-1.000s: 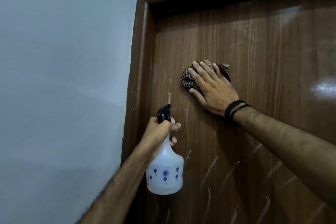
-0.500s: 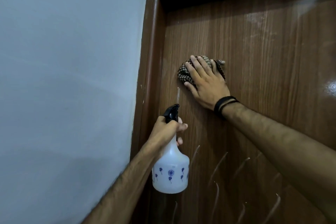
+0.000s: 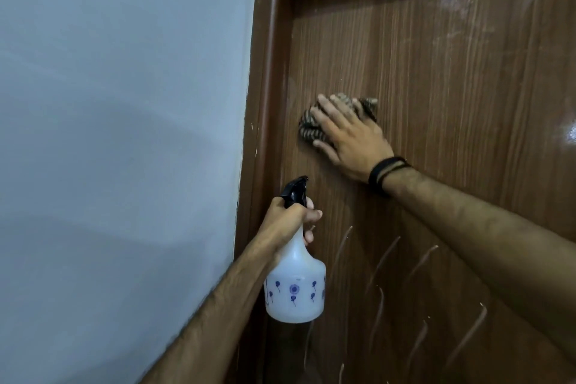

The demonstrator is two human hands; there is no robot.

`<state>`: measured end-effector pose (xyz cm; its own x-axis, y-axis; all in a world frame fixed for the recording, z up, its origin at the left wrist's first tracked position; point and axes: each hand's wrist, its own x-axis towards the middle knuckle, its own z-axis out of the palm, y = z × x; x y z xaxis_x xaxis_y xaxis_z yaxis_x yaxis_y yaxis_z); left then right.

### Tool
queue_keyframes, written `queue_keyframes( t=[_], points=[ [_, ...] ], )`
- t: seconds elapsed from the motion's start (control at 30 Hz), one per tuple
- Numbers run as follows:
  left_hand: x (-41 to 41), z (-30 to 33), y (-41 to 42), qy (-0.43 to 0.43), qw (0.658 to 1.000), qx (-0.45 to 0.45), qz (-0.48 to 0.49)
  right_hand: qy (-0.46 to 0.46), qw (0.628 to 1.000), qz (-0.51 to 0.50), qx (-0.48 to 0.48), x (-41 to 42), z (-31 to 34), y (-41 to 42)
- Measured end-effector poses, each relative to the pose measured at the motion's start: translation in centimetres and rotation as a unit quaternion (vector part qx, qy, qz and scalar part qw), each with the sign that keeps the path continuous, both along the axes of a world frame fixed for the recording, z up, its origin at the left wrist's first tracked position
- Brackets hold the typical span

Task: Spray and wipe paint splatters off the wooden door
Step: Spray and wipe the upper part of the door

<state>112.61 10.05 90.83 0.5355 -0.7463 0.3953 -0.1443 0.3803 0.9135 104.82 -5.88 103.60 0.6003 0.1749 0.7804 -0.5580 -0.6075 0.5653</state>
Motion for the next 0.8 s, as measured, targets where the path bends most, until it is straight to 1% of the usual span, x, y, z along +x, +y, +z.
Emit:
queue_keyframes(
  t=[0.07,0.13,0.27,0.33,0.4,0.47,0.63,0.7,0.77,0.8],
  points=[
    [0.2,0.1,0.3,0.033,0.999,-0.016,-0.001,-0.021,1.000,-0.003,0.014,0.8,1.0,0.3],
    [0.6,0.2,0.4,0.051,0.999,-0.018,-0.003,-0.021,1.000,0.000,0.005,1.2,0.3,0.3],
    [1.3,0.1,0.4,0.063,0.998,-0.014,0.010,0.059,0.996,0.016,-0.059,1.3,-4.8,0.0],
    [1.2,-0.3,0.3,0.071,0.997,-0.013,0.013,0.093,0.994,0.027,-0.053,1.2,-7.4,-0.1],
    [0.9,-0.8,0.4,0.074,0.997,-0.008,0.015,0.101,0.993,0.033,-0.047,1.3,-8.5,-0.1],
    [0.6,-1.2,0.4,0.076,0.997,-0.002,0.012,0.083,0.995,0.026,-0.047,1.2,-6.9,-0.2],
    [1.0,-1.5,0.7,0.077,0.997,-0.005,0.002,-0.057,0.998,0.025,0.032,1.5,1.2,0.6],
    [1.5,-1.6,0.7,0.076,0.997,-0.009,0.008,-0.077,0.996,0.025,0.037,2.0,2.5,0.8],
    [1.9,-1.7,0.8,0.071,0.997,-0.007,0.019,-0.078,0.996,0.026,0.027,2.9,1.9,0.8],
    [2.1,-1.8,0.8,0.066,0.998,-0.005,0.022,-0.064,0.998,0.023,0.013,3.3,1.0,0.8]
  ],
)
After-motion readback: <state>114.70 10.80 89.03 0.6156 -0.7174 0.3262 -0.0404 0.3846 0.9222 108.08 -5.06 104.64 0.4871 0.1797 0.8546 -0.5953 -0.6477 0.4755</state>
